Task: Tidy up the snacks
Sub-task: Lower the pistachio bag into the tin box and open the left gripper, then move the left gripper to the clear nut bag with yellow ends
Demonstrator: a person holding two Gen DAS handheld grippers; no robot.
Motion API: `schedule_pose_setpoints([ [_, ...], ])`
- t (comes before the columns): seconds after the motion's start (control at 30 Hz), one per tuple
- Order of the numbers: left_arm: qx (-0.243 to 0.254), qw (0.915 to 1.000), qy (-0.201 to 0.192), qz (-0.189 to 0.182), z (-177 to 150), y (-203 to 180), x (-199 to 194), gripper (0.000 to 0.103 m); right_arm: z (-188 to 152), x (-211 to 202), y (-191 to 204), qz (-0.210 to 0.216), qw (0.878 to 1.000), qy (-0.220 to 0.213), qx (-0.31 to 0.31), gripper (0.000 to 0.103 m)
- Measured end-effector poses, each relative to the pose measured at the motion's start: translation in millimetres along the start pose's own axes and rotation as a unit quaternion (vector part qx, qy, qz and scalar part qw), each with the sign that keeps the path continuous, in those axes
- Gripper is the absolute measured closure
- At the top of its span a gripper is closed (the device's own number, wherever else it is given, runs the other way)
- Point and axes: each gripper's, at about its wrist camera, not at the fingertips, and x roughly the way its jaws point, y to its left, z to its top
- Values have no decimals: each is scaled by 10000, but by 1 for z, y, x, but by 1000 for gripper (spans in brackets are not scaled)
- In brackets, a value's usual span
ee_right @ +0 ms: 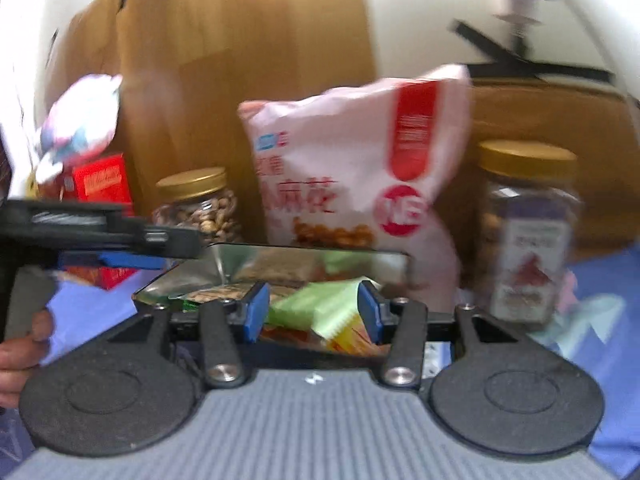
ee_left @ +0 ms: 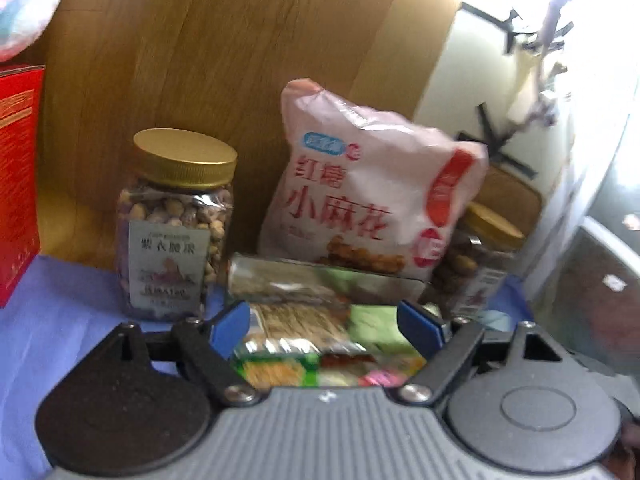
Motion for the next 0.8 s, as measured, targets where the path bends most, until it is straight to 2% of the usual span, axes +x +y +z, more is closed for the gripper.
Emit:
schedule_pose_setpoints([
  [0.13,102,9992,173,-332,-24,-11,-23,20,-14,-24,-38,-46,9966,275,774,52],
  [0.23,125,9969,526,-565,-48,-20,-21,20,-35,-37,-61,78,9877,694,1400,52],
  [0.33,97,9938,877,-676,-68,-29,-9,20,-55,-42,-63,75,9817,963,1644,51],
  [0.4,11,9908,1121,-755,-78,-32,0,20,-65,-43,-57,239,9787,1100,1719,52],
  [0.43,-47,9891,1245,-787,-82,-34,3,20,-71,-43,-51,363,9771,1227,1702,53],
  [0.5,-105,9873,1344,-837,-89,-35,4,20,-76,-50,-28,238,9864,1165,1134,58],
  [0.53,-117,9869,1375,-839,-93,-35,3,20,-77,-53,-15,216,9893,1169,842,64],
  [0.57,-136,9865,1402,-830,-96,-34,2,20,-79,-56,-6,324,9897,1183,739,66],
  [0.63,-220,9855,1462,-831,-103,-29,-2,20,-84,-58,9,642,9875,1262,687,67],
  [0.8,-321,9876,1329,-773,-115,-16,-31,20,-91,-63,62,959,9875,1231,-203,67],
])
